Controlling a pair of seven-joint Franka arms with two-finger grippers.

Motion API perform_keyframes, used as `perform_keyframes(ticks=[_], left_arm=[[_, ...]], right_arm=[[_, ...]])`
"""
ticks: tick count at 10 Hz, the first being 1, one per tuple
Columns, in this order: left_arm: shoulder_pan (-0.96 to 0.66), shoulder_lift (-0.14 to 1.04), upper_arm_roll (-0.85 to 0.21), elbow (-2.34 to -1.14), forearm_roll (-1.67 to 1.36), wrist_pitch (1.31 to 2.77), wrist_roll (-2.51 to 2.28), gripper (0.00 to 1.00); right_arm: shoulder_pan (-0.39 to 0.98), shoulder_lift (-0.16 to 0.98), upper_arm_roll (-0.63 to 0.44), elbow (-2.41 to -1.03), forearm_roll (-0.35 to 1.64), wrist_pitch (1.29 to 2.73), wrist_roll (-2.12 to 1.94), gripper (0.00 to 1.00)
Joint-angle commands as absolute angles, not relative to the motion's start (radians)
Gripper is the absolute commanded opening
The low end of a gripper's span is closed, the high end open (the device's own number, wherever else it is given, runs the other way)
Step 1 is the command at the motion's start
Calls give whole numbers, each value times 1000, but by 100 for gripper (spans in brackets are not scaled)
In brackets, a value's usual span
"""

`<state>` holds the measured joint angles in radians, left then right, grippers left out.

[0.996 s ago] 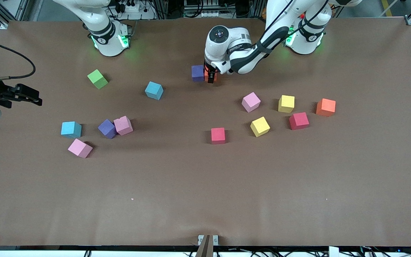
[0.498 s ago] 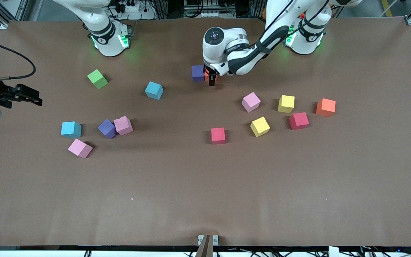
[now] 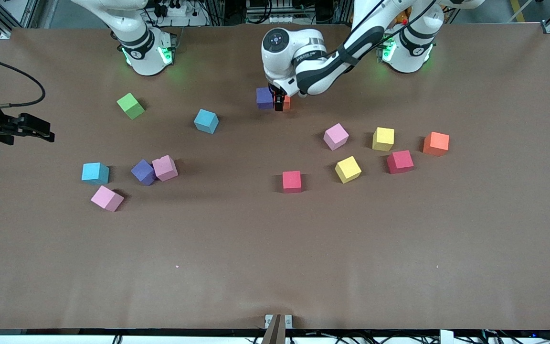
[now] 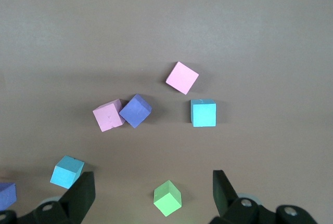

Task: Form number 2 with 11 blocks
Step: 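Raise the left gripper and move it over the magenta cube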

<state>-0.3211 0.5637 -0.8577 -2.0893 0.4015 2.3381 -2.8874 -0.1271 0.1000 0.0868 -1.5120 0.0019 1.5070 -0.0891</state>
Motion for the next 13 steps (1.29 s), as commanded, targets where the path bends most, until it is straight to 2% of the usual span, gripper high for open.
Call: perform_keyframes(ticks=[1,6,13], left_arm=[[-333,546,-899,-2066,479,2268,-3309,100],[-269,551,-884,-1962,434,2210,-2975,100],[-273,612,-760,-1821,439,2207,-2287,100]], right_arm=[[-160,110,123,-1493,21,1500,-87,100],[-161,110,123,-1494,21,1494,-87,100],[-164,110,123,-1494,21,1490,-87,100]])
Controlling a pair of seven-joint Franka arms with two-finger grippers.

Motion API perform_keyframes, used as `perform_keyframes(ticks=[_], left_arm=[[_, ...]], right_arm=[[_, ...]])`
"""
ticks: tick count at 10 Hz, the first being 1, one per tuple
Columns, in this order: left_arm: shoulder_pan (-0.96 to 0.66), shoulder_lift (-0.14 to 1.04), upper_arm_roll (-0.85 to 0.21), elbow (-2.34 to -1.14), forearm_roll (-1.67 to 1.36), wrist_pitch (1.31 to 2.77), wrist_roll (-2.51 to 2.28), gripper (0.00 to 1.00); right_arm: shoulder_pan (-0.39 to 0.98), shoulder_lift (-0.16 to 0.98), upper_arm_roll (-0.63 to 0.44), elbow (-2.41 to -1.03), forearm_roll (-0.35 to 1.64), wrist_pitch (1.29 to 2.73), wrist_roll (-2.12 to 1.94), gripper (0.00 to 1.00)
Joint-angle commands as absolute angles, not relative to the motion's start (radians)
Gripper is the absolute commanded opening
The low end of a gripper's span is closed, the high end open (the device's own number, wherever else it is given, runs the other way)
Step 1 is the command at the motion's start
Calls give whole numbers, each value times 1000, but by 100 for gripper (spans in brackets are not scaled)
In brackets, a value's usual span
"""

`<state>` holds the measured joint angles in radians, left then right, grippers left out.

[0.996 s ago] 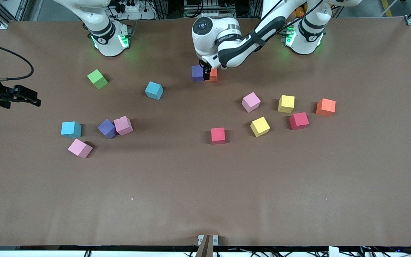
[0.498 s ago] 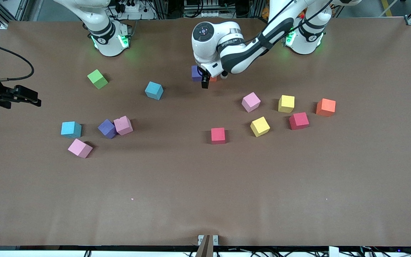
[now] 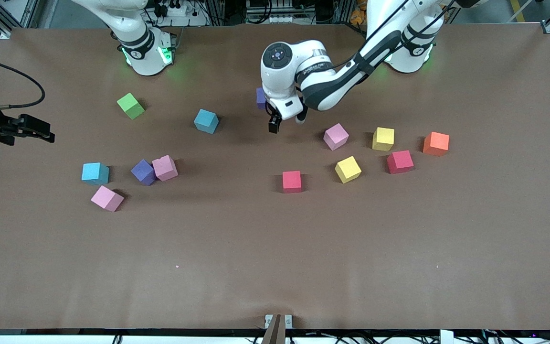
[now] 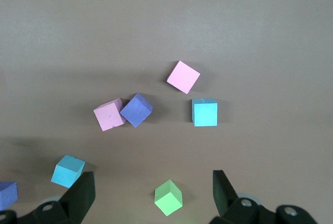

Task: Form number 2 with 11 blocks
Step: 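Raise the left gripper and move it over the magenta cube, then grasp the magenta cube with the left gripper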

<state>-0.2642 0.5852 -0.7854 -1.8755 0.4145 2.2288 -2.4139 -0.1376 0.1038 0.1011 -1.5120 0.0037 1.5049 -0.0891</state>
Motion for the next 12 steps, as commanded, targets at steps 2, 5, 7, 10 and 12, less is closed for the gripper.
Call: perform_keyframes(ticks=[2,5,7,10,12], left_arm=[[-272,623,-721,-1775,437,2207,-2038,100],[-304,687,-666,-1692,448,2207,-1734,100],[-314,693,-626,-1677,524,2210,-1579,100],[-318,748,-581,-1600,535,2217,-1407,100],[-321,787,-565,-1563,587,2236,-1385,100]], right_arm=[[-166,110,123,-1494,21,1489,-87,100],[-166,110,123,-1496,21,1485,-86,100],[-166,110,121,-1497,21,1483,-86,100],[-166,110,123,-1499,21,1473,-77,100],[-164,110,121,-1499,21,1465,-74,100]])
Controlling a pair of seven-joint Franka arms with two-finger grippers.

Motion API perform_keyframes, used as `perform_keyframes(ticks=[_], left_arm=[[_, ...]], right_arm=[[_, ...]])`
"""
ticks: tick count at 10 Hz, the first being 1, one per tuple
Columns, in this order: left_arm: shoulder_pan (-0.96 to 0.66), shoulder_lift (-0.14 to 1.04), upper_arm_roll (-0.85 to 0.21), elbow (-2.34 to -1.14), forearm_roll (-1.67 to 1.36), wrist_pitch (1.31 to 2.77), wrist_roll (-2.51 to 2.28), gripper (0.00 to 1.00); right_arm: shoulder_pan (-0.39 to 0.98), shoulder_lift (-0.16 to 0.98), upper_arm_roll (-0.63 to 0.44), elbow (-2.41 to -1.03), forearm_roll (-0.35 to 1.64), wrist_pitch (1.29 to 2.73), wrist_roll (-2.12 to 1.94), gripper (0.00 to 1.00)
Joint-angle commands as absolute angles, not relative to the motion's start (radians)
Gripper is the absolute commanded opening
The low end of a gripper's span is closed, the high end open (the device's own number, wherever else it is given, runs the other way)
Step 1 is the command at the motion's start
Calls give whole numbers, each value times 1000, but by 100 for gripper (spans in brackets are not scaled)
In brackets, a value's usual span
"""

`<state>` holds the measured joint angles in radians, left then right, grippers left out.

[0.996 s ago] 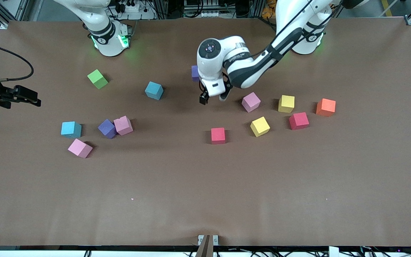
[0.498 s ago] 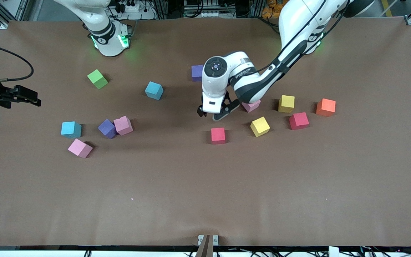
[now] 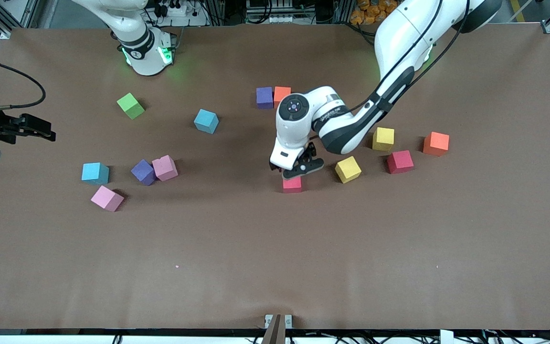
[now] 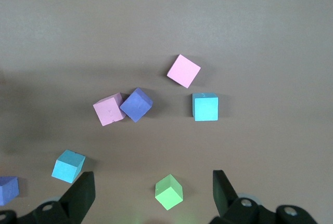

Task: Form number 2 with 11 blocks
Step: 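Grasp the magenta cube with the left gripper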

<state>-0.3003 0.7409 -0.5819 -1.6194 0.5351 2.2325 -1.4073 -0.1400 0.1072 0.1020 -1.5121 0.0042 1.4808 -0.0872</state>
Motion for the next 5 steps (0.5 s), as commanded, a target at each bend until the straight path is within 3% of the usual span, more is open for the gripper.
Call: perform_keyframes(ticks=[1,5], left_arm=[[-322,795,-549,-1562,601,2262,-1372,100],[-322,830,-549,-1546,595,2276,-1261,100]], right_arm=[[-164,110,121,-1503,21,1466,-74,100],[-166,109,120,-1516,21,1450,-71,100]])
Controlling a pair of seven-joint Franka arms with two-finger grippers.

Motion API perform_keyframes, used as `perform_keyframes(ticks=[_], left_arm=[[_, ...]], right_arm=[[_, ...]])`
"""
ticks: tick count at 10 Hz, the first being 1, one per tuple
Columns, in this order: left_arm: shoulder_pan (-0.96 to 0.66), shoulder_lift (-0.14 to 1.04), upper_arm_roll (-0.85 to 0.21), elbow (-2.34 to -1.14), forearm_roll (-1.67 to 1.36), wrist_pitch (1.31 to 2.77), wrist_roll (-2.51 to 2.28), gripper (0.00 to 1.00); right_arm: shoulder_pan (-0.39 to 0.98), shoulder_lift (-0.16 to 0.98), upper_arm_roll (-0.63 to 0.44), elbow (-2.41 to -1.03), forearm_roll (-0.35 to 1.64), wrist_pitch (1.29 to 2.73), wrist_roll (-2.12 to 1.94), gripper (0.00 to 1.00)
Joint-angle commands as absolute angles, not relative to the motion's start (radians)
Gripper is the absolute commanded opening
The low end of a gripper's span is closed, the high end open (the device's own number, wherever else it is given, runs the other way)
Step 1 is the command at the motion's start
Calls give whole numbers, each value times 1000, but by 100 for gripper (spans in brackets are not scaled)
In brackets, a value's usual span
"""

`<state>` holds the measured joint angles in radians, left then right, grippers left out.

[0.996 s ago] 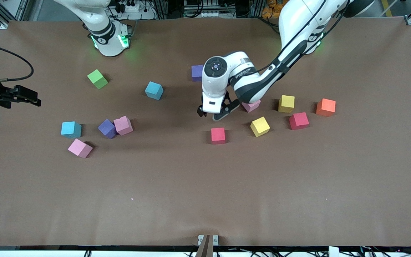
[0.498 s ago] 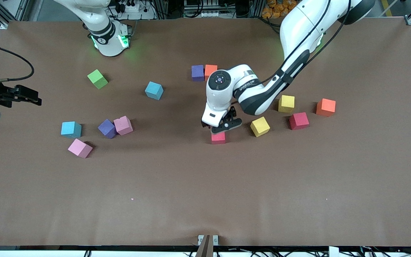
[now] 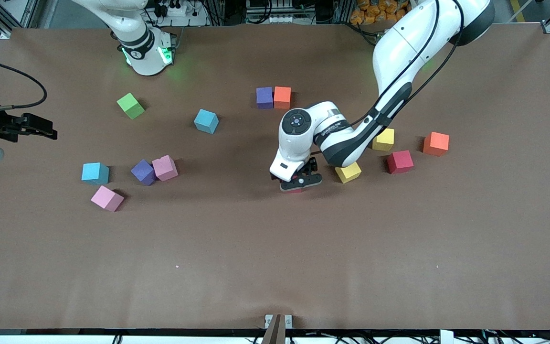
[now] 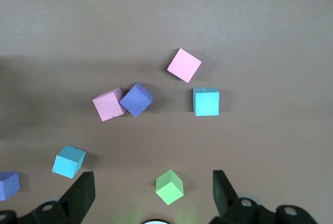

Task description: Form number 2 with 11 blocks

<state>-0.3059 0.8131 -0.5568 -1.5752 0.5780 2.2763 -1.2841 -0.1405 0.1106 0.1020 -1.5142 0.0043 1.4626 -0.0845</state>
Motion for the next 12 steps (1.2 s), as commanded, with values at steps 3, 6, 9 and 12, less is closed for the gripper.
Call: perform_keyframes(ticks=[3,6,9,12], left_arm=[[-342,868,-549,-1514,597,2278,-1259,100],[-328,873,-543,-1514,595,2292,-1212,100],[-314,876,-543,-1514,592,2304,-1173,100],[-279,864,-543,-1514,595,2304,-1177,100]], right_arm=[[-172,109,120,-1534,20,1437,-26,100],[-169,104,123,-1571,21,1445,-11,100],[-169,104,137,-1580,21,1445,21,100],[-170,104,138,-1601,21,1453,23,100]])
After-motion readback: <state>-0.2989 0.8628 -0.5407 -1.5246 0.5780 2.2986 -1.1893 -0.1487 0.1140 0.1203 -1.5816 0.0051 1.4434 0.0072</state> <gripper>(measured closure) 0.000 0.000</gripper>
